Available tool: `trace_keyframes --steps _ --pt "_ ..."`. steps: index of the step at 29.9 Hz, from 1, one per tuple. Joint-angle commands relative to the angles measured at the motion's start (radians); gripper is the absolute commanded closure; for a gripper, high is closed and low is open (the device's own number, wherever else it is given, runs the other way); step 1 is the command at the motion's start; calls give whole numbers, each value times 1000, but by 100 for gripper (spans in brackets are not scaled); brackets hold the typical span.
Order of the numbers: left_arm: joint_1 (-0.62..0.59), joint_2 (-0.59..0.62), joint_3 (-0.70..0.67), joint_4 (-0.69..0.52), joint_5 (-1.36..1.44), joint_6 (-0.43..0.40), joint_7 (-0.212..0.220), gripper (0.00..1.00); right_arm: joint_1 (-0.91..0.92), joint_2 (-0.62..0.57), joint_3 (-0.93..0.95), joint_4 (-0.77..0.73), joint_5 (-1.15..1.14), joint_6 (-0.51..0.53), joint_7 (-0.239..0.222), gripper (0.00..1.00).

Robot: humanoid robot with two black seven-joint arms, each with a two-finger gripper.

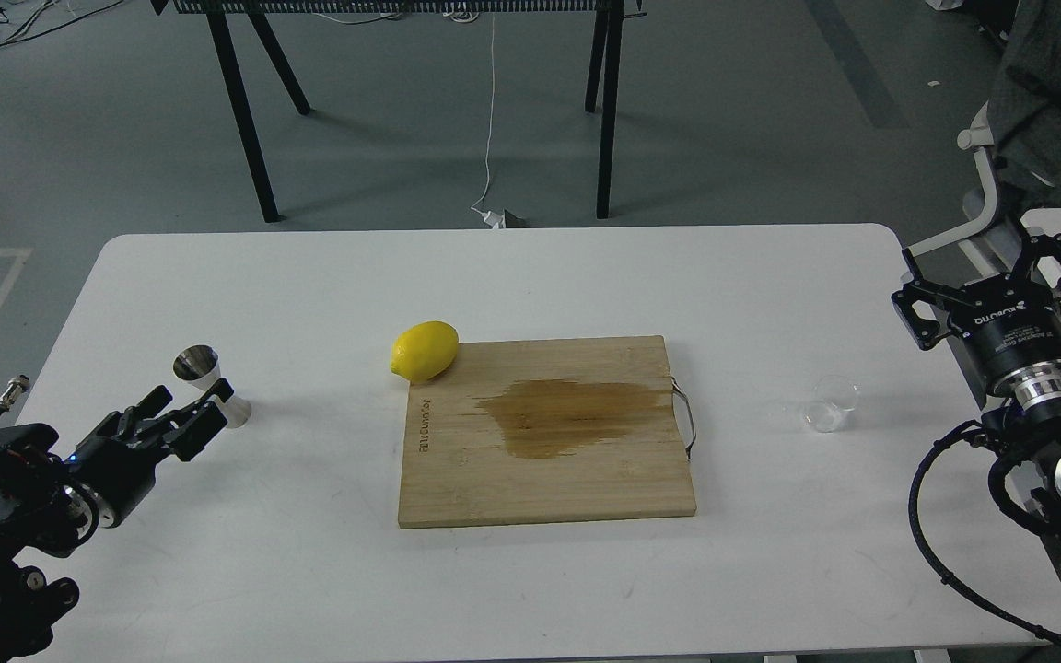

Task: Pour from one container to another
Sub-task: 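Lift the steel jigger with the left gripper off the table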

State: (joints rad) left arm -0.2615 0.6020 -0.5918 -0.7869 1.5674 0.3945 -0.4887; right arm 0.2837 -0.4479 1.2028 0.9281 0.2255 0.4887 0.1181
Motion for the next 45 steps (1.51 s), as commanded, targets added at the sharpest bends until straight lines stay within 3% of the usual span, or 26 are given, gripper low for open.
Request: trace_keyframes --steps 1,45 --pt "-33 -21 32 24 -1 0 0 1 0 -3 0 0 0 0 0 1" --pt "-151 -159 102 184 -10 -8 0 3 -12 -18 1 3 0 0 0 1"
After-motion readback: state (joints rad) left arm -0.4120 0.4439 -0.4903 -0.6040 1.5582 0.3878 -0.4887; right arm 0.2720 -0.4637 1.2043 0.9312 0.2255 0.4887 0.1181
